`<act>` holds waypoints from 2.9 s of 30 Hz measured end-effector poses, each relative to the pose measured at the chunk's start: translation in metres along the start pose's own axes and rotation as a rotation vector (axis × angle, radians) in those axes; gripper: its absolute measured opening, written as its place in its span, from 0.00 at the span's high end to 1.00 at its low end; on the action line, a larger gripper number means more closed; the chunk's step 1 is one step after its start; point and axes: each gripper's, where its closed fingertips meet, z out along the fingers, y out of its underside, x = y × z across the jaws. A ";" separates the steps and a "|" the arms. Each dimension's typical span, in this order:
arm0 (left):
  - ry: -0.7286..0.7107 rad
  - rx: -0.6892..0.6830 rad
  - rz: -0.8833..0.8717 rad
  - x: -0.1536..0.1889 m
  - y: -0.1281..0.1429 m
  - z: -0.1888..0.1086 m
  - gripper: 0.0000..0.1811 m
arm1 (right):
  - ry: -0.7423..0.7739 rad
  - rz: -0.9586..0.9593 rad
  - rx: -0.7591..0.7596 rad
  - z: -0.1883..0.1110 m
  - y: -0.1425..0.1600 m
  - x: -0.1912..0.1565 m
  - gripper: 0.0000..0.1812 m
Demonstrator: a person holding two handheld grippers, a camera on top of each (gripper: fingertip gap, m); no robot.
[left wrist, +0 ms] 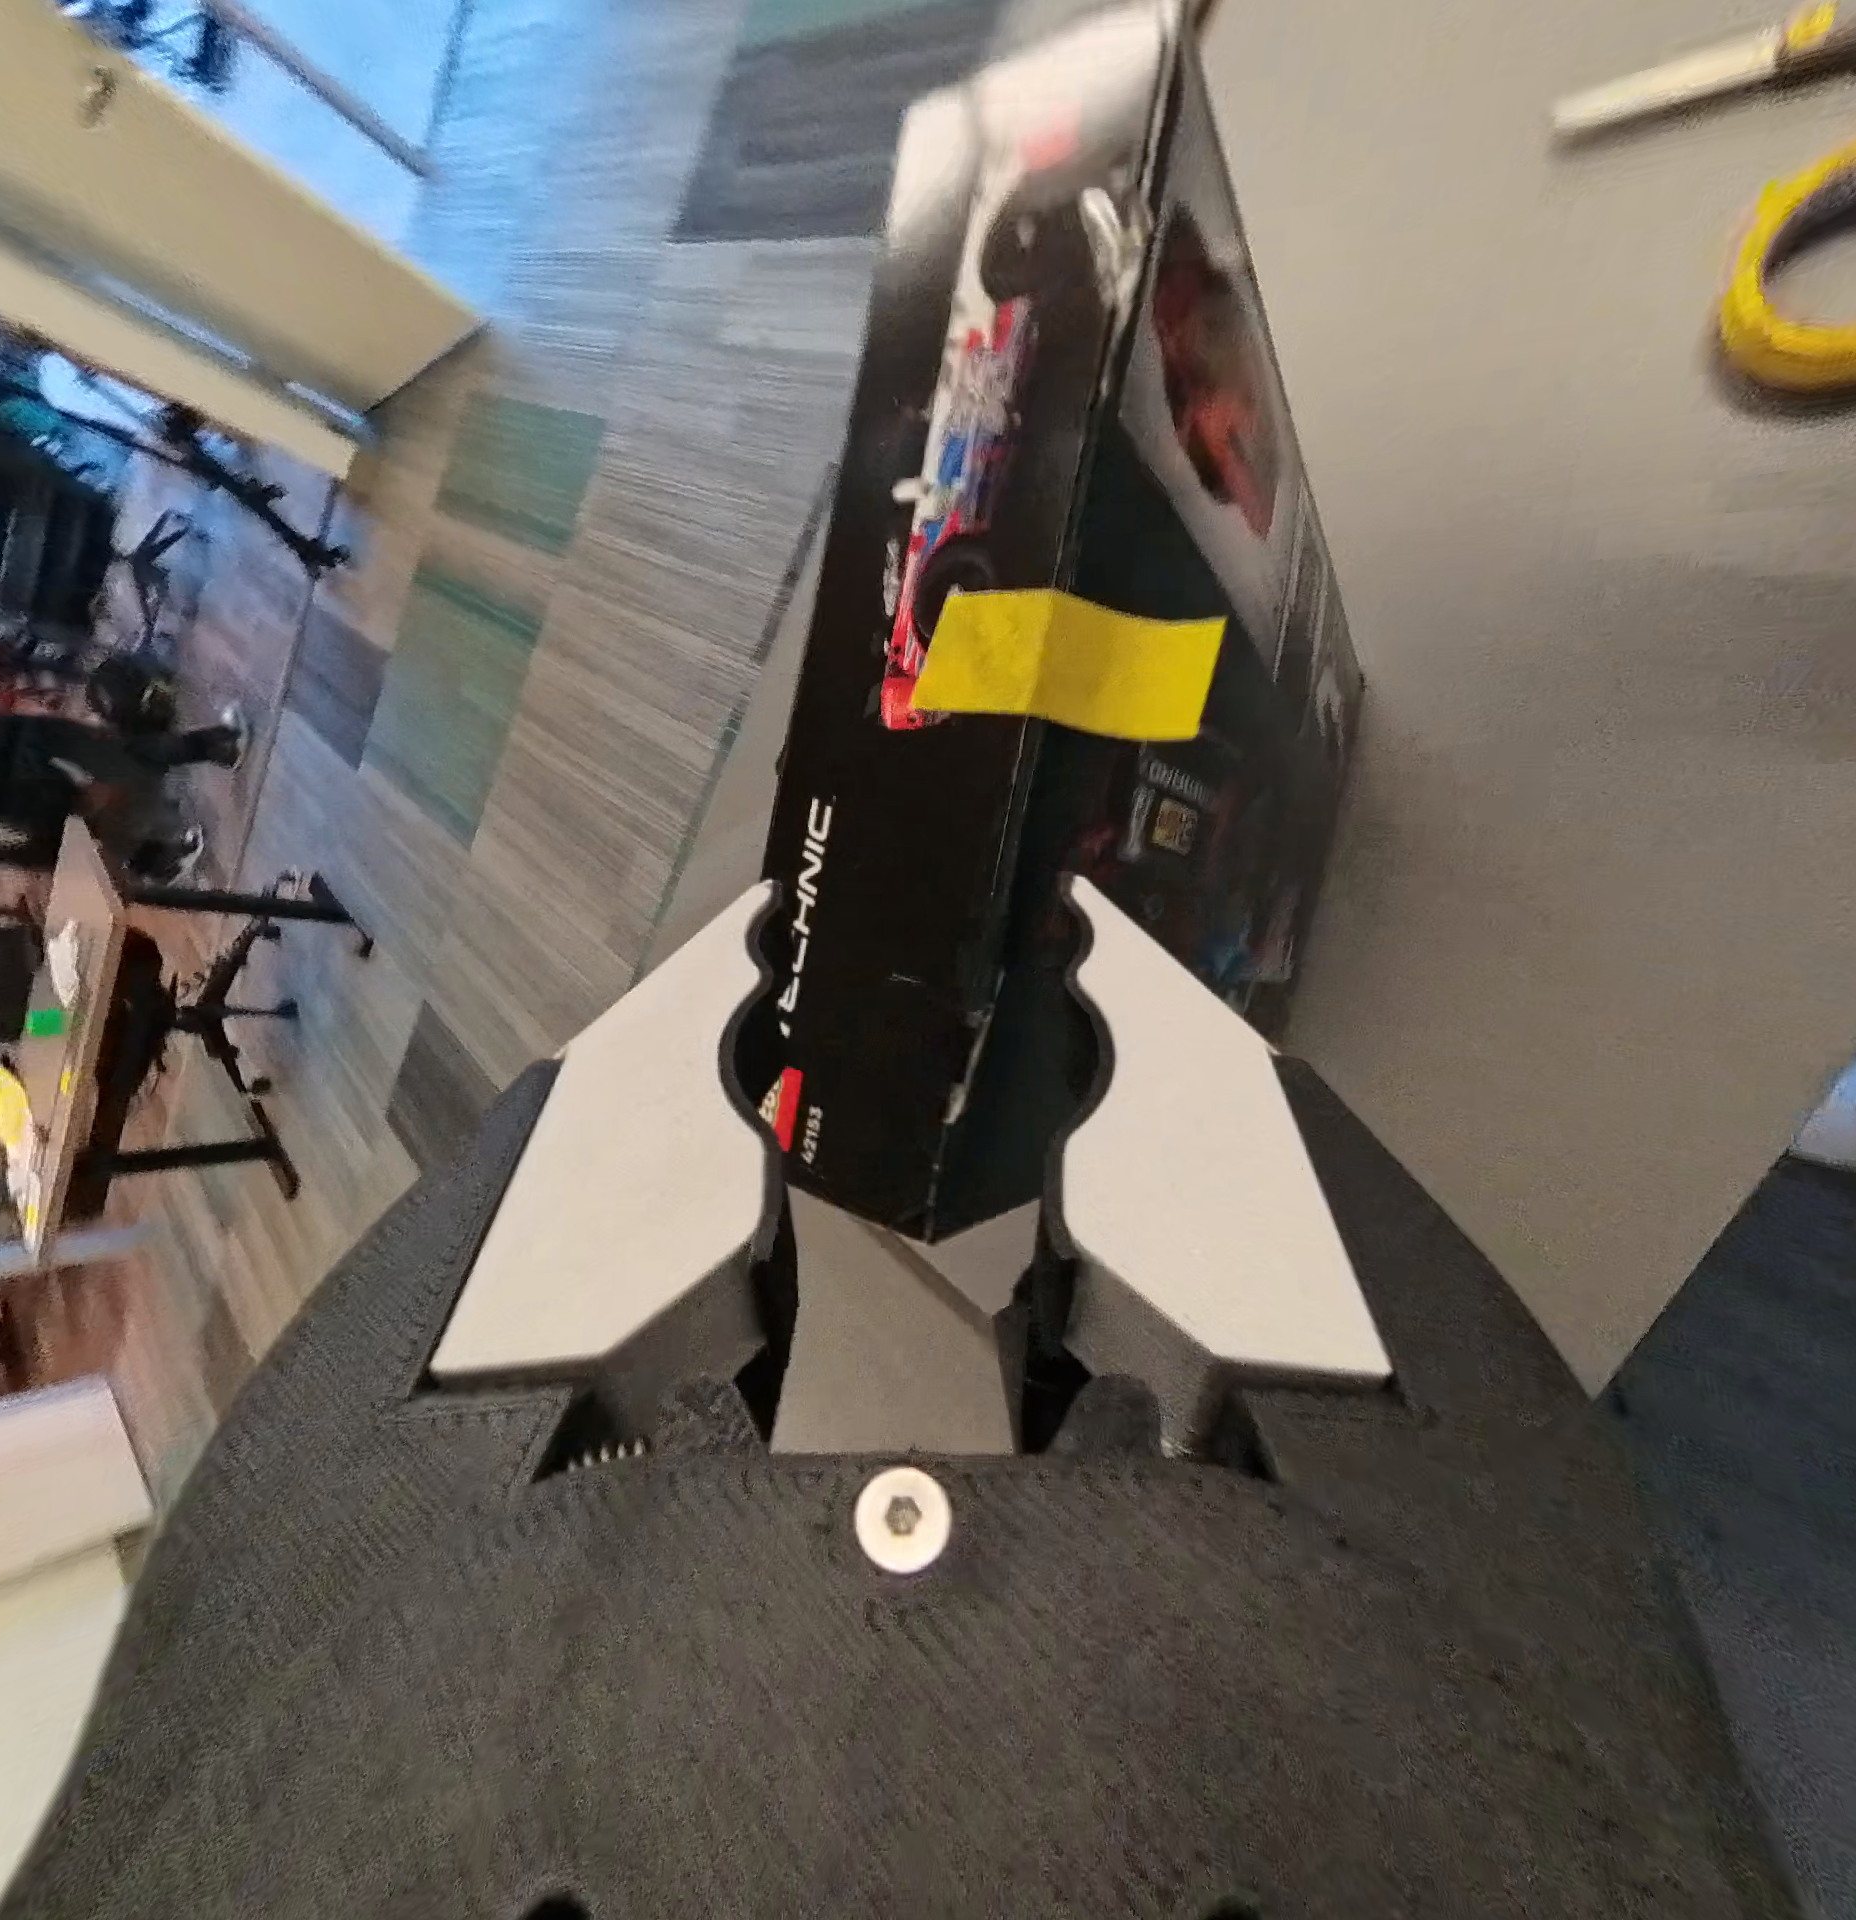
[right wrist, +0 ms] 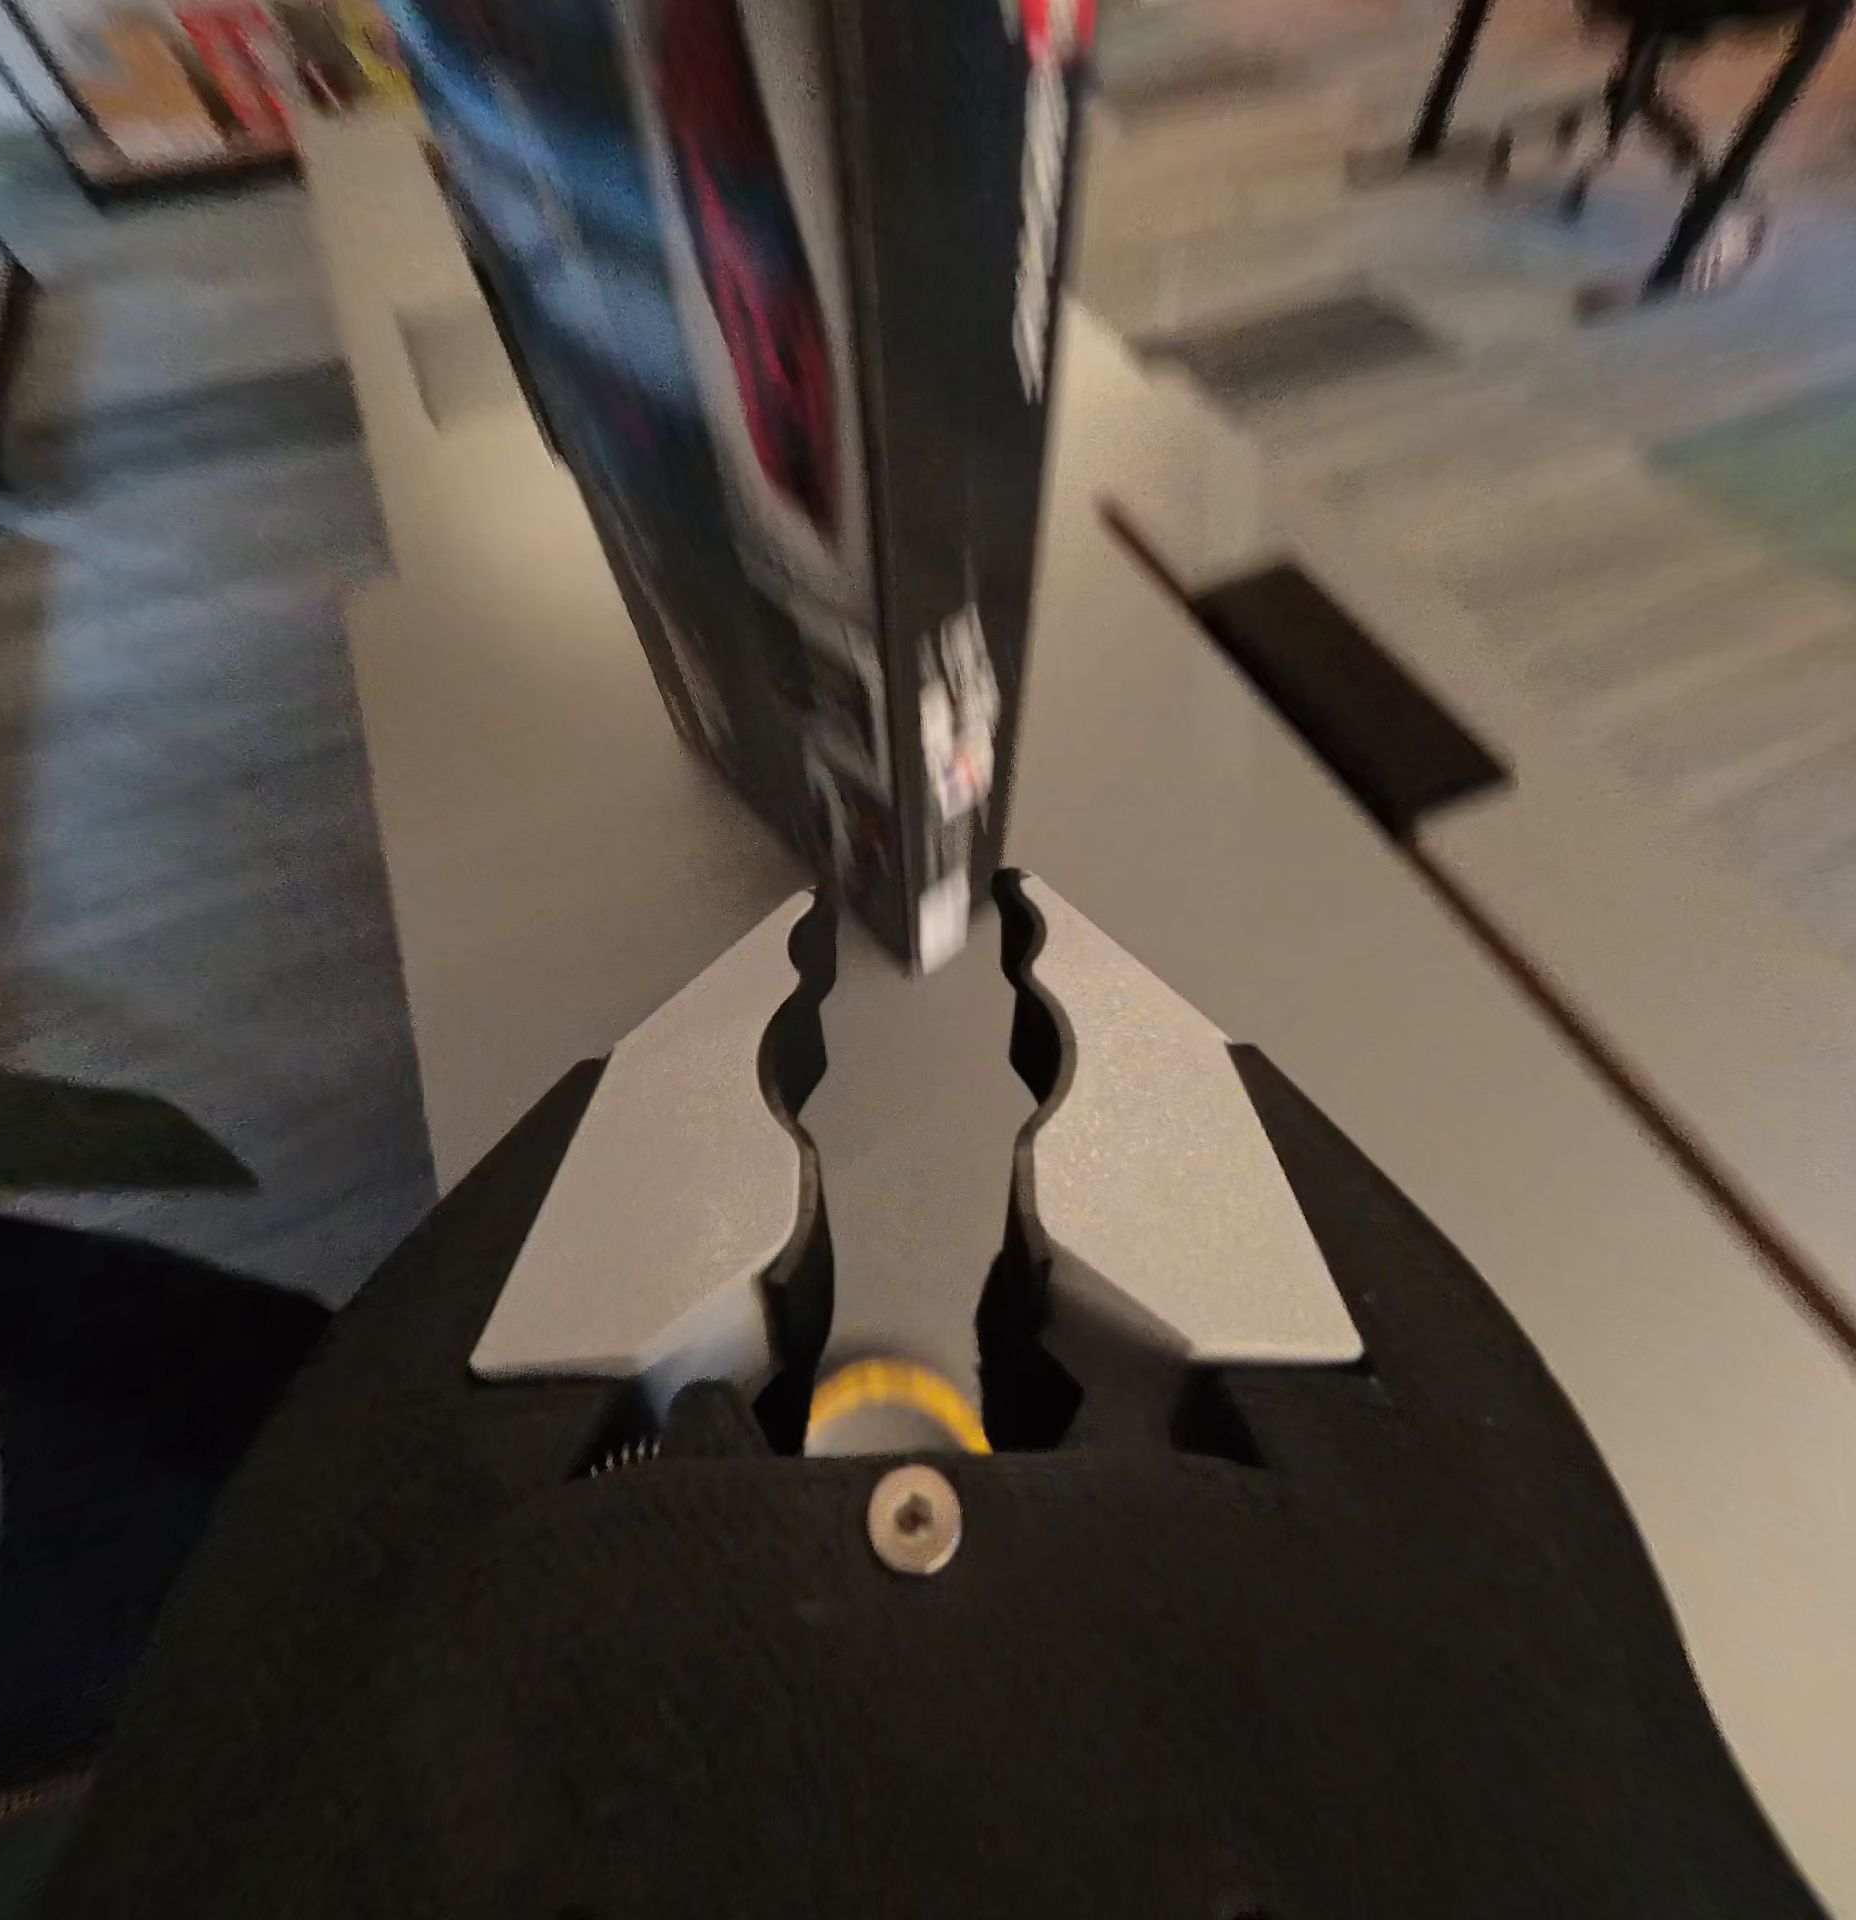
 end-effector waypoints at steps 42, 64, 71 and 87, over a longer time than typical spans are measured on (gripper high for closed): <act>0.343 0.005 -0.056 0.002 0.015 0.061 0.54 | -0.086 0.125 0.131 0.146 -0.181 -0.052 1.00; 0.341 0.007 -0.056 0.001 0.015 0.062 0.54 | -0.497 0.376 0.322 0.152 -0.211 -0.122 1.00; 0.342 0.007 -0.055 0.001 0.015 0.062 0.54 | -0.394 0.463 0.332 0.171 -0.192 -0.107 1.00; 0.346 0.014 -0.053 -0.002 0.015 0.064 0.54 | -0.325 0.380 0.373 0.185 -0.175 -0.105 1.00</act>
